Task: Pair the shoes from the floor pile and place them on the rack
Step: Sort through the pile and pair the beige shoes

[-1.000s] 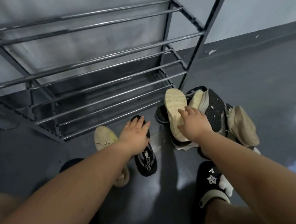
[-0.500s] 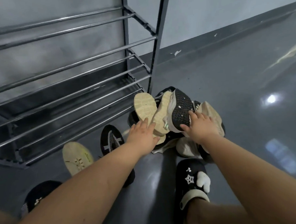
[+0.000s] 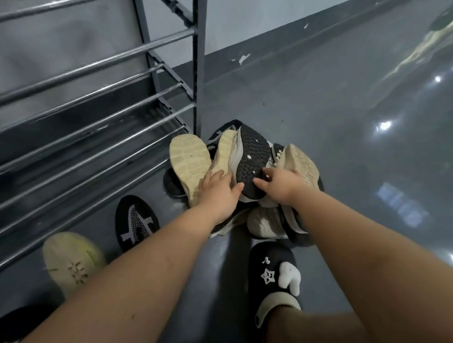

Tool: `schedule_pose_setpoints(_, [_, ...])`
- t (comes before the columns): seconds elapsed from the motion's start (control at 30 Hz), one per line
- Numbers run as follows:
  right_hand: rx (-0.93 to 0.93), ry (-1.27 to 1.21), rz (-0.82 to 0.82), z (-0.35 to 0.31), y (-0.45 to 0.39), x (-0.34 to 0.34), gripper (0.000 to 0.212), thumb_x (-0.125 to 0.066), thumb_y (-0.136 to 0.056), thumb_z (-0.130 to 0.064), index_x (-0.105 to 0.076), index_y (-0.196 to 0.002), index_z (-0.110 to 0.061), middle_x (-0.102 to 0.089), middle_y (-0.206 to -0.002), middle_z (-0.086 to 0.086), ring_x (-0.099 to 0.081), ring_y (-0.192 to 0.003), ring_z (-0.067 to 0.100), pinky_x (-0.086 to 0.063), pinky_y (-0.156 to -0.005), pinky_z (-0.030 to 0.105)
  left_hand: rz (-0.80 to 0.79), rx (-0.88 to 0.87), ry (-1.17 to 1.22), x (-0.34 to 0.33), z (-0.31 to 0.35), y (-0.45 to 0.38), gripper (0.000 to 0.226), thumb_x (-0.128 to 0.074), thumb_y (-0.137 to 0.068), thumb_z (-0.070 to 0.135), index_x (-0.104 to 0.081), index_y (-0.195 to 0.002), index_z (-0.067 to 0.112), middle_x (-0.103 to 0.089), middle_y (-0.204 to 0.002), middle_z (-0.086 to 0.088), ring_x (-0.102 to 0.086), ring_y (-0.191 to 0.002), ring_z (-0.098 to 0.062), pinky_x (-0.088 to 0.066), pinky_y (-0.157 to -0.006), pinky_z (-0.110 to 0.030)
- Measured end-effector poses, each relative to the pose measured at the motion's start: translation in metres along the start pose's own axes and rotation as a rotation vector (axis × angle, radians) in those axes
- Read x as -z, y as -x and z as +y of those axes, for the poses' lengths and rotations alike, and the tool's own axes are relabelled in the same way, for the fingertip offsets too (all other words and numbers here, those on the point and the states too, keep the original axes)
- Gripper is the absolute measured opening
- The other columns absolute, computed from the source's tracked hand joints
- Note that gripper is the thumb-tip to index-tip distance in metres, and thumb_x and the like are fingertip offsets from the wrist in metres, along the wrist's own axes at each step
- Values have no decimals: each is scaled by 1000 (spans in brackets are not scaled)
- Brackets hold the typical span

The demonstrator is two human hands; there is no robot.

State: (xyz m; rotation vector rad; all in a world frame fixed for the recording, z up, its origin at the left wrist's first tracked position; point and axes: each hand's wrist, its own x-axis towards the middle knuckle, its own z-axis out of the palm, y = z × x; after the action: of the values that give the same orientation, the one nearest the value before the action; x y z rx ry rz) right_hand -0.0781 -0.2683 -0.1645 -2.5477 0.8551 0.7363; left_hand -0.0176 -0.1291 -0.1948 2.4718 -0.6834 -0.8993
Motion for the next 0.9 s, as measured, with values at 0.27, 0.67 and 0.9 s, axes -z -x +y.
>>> schedule_pose_setpoints(0.27, [27, -588, 148, -12, 24, 10, 55, -64, -88, -37, -52, -134, -9, -60, -129, 4, -57, -117, 18, -40, -95, 22, 69, -2, 526, 33, 11, 24, 37, -42, -96, 27, -52, -130, 15, -60, -128, -7, -55, -118, -27, -43, -103, -41])
schedule_pose_setpoints(0.67, [63, -1399, -224, -129, 99, -26, 52, -57, -85, -56, -54, -126, -25, -67, -116, 7, -67, -99, 26, -57, -75, 37, 364, -152, 192, 84, -47, 148, 63, -54, -91, 28, -25, -147, 27, -41, -147, 0, -42, -133, -19, -35, -107, -33])
schedule_pose_setpoints(0.9, [152, -1474, -423, -178, 143, -57, 43, -52, -93, -44, -54, -129, -21, -67, -119, 10, -66, -103, 26, -56, -83, 39, 466, -80, 293, 111, -107, 210, 70, -62, -84, 46, -29, -142, 26, -44, -141, 3, -44, -129, -15, -35, -105, -29])
